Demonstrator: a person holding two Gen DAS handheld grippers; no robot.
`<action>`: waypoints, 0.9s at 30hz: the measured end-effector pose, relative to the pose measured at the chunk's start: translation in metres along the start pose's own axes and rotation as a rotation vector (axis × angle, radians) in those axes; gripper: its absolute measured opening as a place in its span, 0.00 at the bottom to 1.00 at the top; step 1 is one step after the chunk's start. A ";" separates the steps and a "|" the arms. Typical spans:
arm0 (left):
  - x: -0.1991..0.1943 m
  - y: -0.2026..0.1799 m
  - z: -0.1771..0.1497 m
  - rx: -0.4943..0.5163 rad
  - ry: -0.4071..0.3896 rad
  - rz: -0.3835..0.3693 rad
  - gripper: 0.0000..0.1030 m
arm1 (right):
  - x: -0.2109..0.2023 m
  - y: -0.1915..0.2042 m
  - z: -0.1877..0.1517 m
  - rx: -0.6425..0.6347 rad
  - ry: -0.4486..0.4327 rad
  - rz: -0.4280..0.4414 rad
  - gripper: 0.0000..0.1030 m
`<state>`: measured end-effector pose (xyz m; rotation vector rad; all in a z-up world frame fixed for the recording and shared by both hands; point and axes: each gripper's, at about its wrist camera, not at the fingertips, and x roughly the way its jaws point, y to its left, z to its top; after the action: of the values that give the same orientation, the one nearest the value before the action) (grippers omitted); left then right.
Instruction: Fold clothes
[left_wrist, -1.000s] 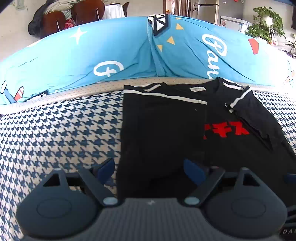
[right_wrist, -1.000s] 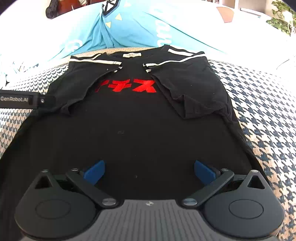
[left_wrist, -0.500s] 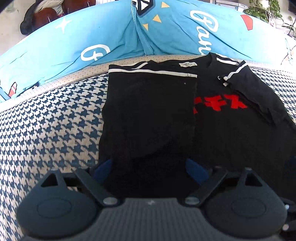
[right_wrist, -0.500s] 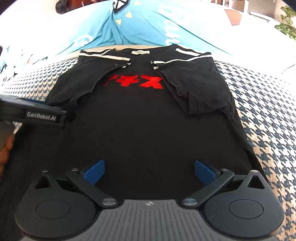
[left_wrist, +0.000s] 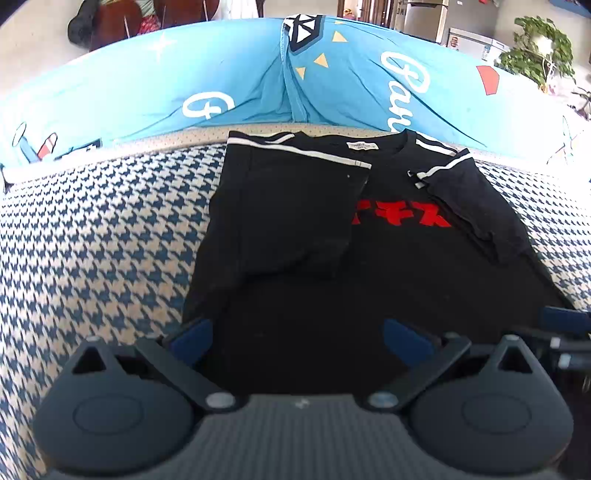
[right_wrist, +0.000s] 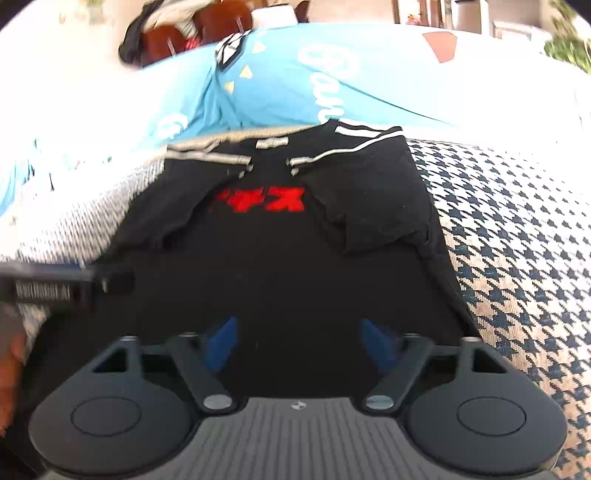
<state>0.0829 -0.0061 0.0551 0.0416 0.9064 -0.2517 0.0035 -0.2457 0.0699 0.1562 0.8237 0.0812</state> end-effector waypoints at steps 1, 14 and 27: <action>0.000 0.000 0.000 -0.003 0.001 -0.003 1.00 | -0.001 -0.005 0.003 0.016 -0.008 0.008 0.52; 0.007 0.008 0.008 -0.076 0.000 0.021 1.00 | 0.001 -0.062 0.041 0.148 -0.090 0.074 0.24; 0.014 0.009 0.012 -0.108 0.026 0.018 1.00 | 0.039 -0.115 0.060 0.318 -0.097 0.089 0.34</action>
<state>0.1026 -0.0015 0.0505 -0.0473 0.9438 -0.1854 0.0753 -0.3599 0.0620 0.4928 0.7292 0.0254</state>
